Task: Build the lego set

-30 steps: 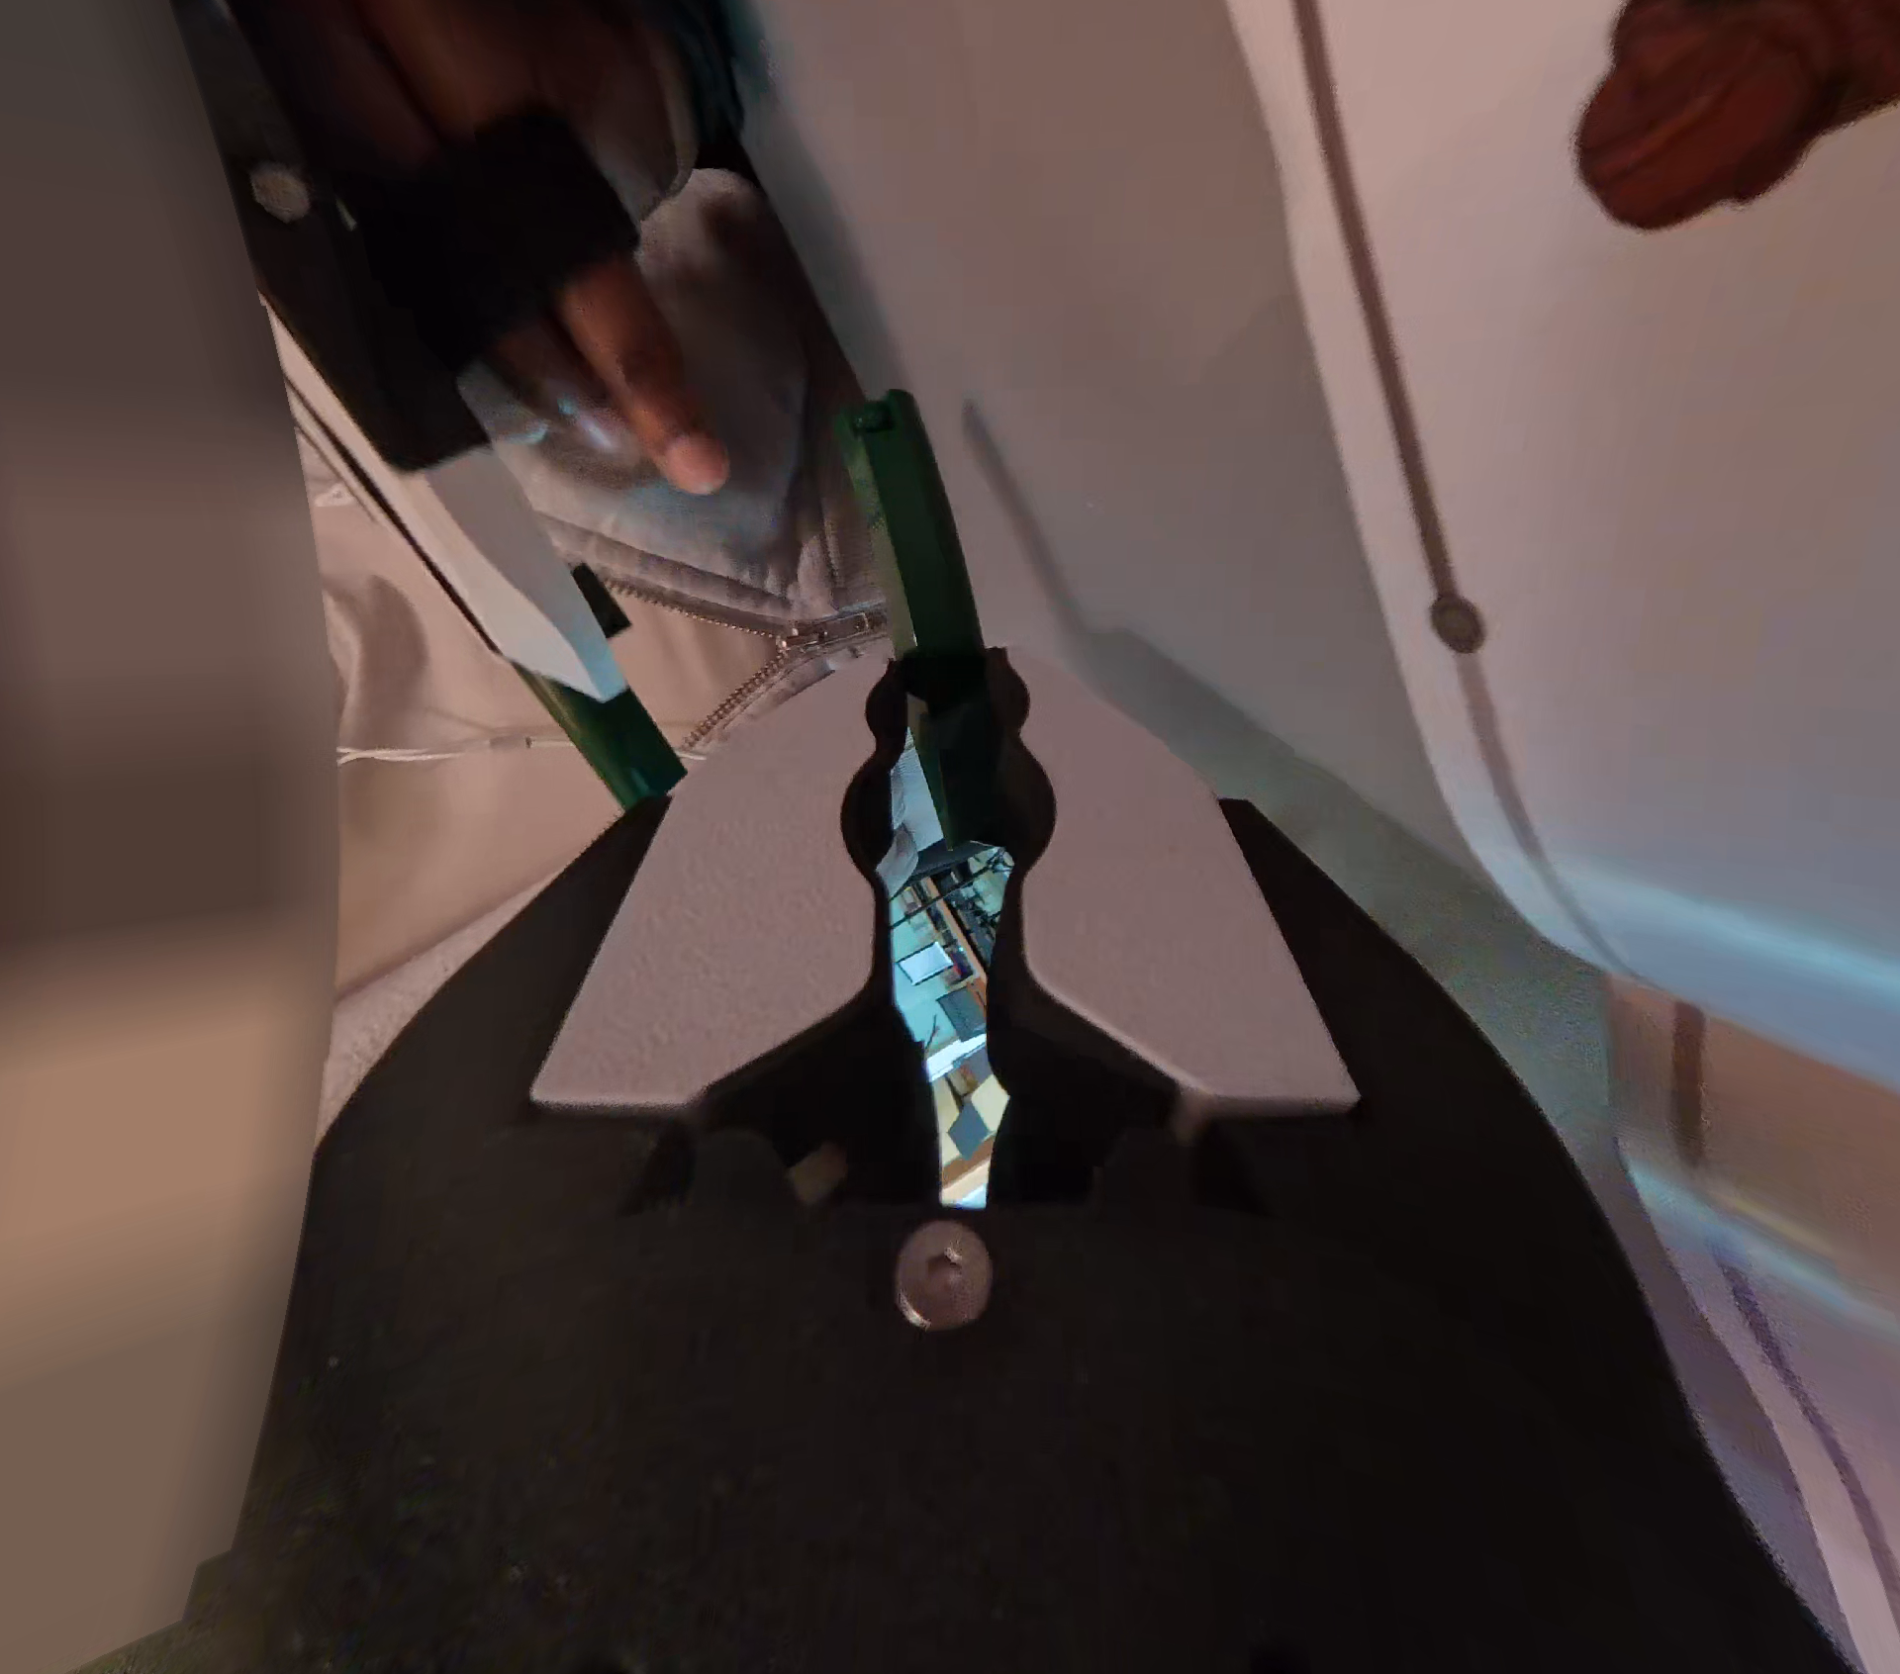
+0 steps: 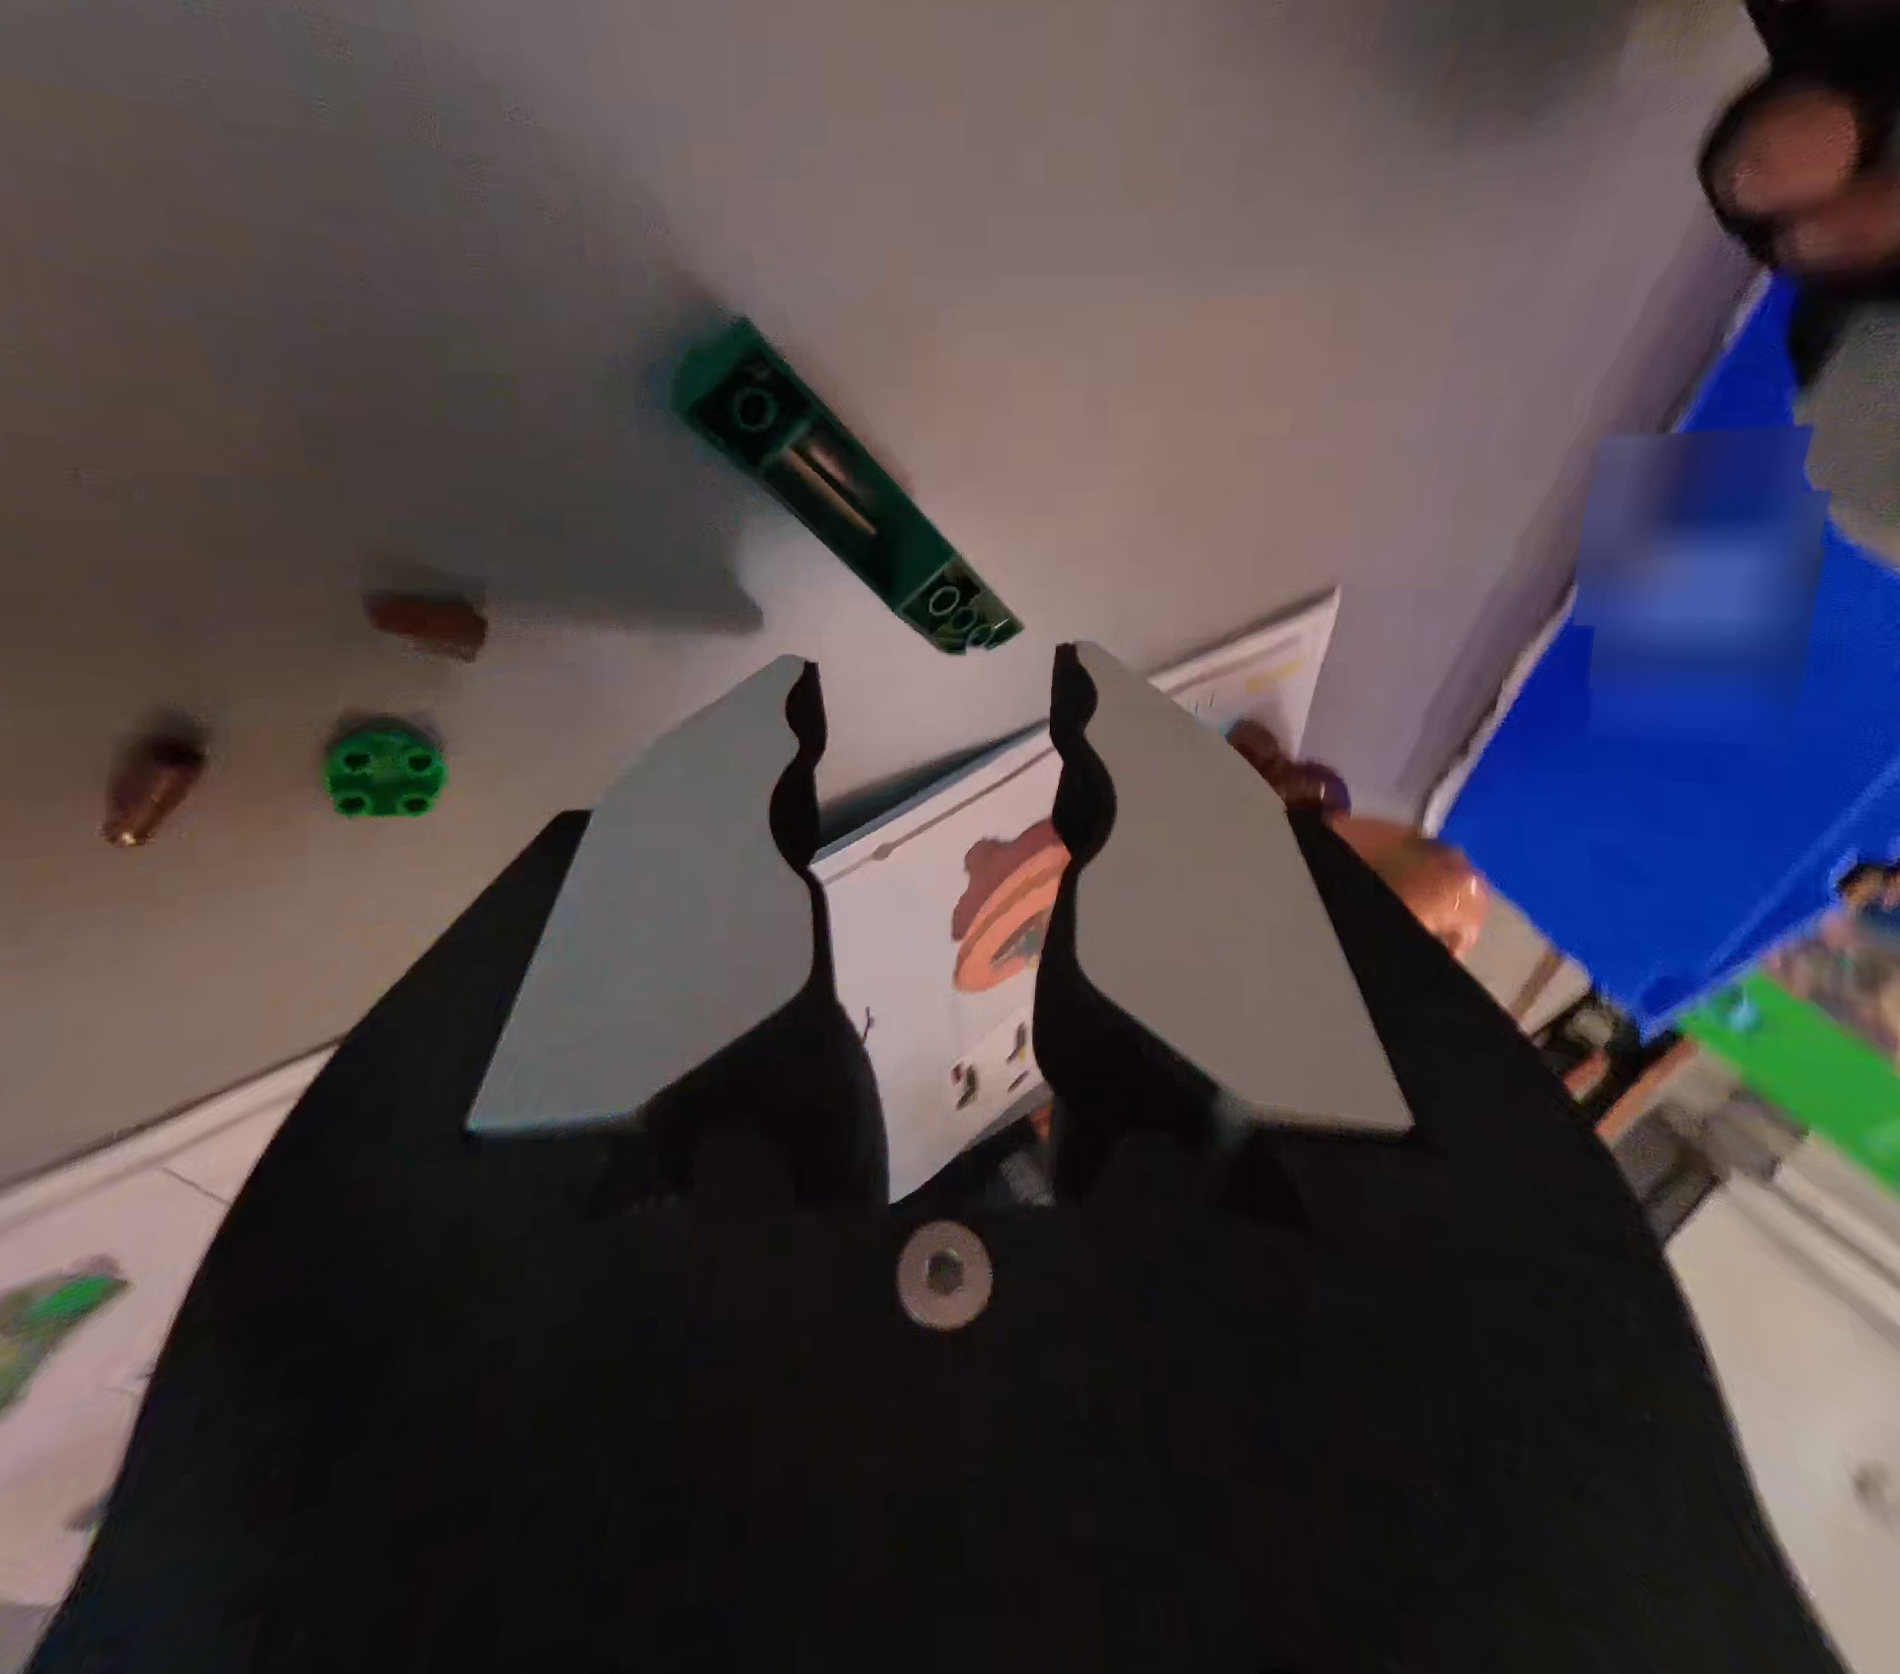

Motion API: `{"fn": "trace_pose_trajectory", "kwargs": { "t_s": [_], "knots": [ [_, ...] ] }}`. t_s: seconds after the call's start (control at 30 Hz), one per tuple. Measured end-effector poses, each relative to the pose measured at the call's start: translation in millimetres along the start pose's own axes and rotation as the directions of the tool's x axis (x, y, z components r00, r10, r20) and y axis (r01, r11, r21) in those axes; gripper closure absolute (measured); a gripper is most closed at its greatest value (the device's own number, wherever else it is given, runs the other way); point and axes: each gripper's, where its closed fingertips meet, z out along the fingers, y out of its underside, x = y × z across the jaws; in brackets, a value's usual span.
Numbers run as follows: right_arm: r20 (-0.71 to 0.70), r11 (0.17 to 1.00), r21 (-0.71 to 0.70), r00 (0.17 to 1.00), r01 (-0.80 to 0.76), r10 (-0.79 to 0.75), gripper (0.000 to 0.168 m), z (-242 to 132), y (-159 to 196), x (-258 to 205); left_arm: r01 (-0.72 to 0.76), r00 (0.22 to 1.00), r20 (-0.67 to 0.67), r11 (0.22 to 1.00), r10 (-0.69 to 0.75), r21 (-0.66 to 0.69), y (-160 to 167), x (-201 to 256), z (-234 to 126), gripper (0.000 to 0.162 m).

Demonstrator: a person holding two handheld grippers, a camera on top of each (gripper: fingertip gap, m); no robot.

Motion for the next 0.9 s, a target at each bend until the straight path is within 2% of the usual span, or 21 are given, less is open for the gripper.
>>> {"fn": "trace_pose_trajectory", "kwargs": {
  "t_s": [0.17, 0.23, 0.33, 0.4, 0.5, 0.63, 0.73, 0.83, 0.9],
  "knots": [
    [0.178, 0.982, 0.117, 0.970, 0.147, -0.166, 0.123, 11, -7, -3, -0.012, 1.000, 0.020, 1.000, 0.012, 0.009, -3, 2, 0, 0.153],
    [0.249, 0.981, 0.130, 0.953, 0.145, -0.174, 0.131, 15, -7, -6, -0.007, 1.000, 0.018, 1.000, 0.007, 0.016, -5, 3, 0, 0.153],
    [0.302, 0.994, 0.104, 0.953, -0.044, 0.011, 0.150, 13, -3, -5, -0.021, 0.999, 0.048, 1.000, 0.020, 0.009, -5, 0, 1, 0.153],
    [0.309, 0.973, 0.056, 0.931, -0.223, 0.196, 0.151, 9, 1, -9, -0.025, 0.997, 0.076, 1.000, 0.023, 0.019, -5, -5, 2, 0.153],
    [0.312, 0.862, -0.019, 0.816, -0.506, 0.486, 0.151, 2, 2, -24, -0.002, 0.993, 0.121, 0.999, -0.003, 0.047, -5, -16, 4, 0.153],
    [0.271, 0.617, -0.105, 0.574, -0.780, 0.773, 0.151, -6, -3, -39, 0.065, 0.980, 0.183, 0.994, -0.079, 0.084, -3, -35, 8, 0.154],
    [0.243, 0.465, -0.138, 0.425, -0.875, 0.872, 0.124, -13, -7, -48, 0.135, 0.967, 0.196, 0.982, -0.160, 0.134, -3, -44, 11, 0.153],
    [0.243, 0.367, -0.045, 0.346, -0.929, 0.906, 0.123, -18, -14, -45, 0.166, 0.959, 0.207, 0.975, -0.194, 0.146, 0, -51, 14, 0.153],
    [0.222, 0.375, -0.010, 0.364, -0.927, 0.905, 0.123, -15, -13, -44, 0.177, 0.958, 0.199, 0.973, -0.205, 0.147, 1, -50, 17, 0.154]
  ]
}}
